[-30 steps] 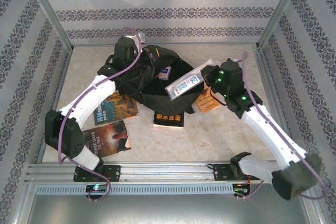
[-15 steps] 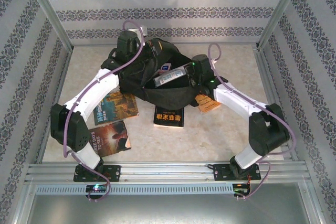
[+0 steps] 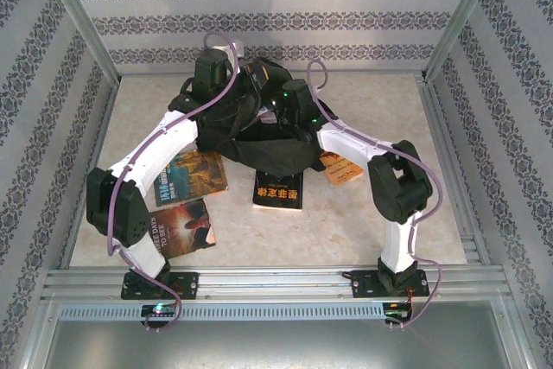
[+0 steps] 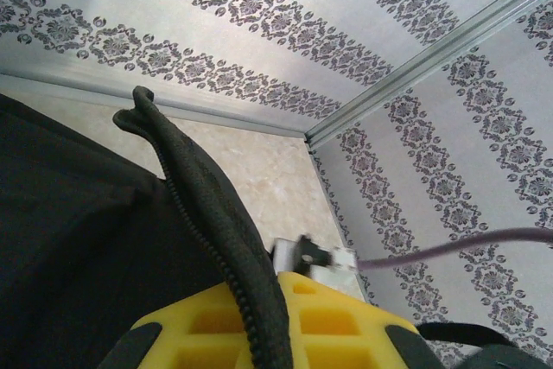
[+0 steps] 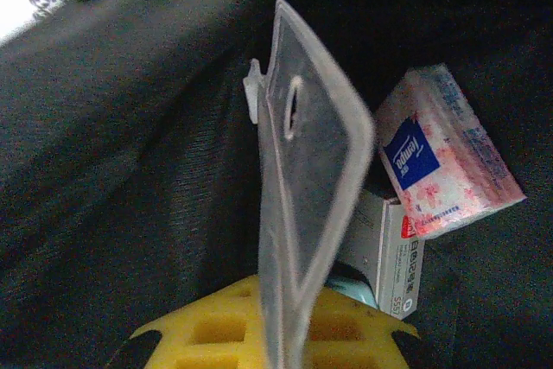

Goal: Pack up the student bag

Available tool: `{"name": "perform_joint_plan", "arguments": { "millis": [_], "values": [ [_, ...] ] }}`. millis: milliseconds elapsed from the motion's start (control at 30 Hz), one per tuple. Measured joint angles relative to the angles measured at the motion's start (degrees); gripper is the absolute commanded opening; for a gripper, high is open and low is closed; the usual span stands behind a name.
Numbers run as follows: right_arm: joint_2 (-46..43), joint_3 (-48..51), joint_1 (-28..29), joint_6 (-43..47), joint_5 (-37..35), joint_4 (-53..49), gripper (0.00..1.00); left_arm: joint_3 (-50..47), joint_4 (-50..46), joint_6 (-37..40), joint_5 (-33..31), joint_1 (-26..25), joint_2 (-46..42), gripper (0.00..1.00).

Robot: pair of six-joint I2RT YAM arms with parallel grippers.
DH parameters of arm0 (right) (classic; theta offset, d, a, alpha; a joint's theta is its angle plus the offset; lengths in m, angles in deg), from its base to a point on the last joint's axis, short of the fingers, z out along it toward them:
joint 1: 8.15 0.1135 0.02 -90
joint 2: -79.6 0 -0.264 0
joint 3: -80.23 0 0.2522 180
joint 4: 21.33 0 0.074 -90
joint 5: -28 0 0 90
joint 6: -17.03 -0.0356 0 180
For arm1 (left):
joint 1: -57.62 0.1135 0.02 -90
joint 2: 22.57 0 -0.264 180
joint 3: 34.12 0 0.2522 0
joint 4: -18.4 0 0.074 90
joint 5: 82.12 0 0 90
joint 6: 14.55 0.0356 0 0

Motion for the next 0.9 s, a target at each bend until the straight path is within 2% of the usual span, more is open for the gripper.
{"name": "perform_joint_plan", "arguments": {
  "millis": [67,167,367,467,900],
  "values": [
    [1.55,-1.27,0.09,-0.63,1.11,0.83,0.37,0.00,0.00,0.00,-0.02,0.17,0.04,0.00],
    [1.88,-1.46,0.11,-0.66,2.60,1.03,0.46,0.00,0.00,0.00,-0.04,0.68,0.07,0.00],
    [1.88,-1.42,-0.37,-0.04,4.59,1.77,0.50,0.00,0.07,-0.02,-0.02,0.90,0.07,0.00],
    [1.68,-1.07,-1.07,1.16,6.03,1.36,0.55,0.00,0.13,-0.04,-0.02,0.92,0.11,0.00],
    [-2.93,-2.12,-4.55,12.50,11.41,-15.96,0.56,0.00,0.26,-0.76,0.00,1.92,0.90,0.00]
  ]
}}
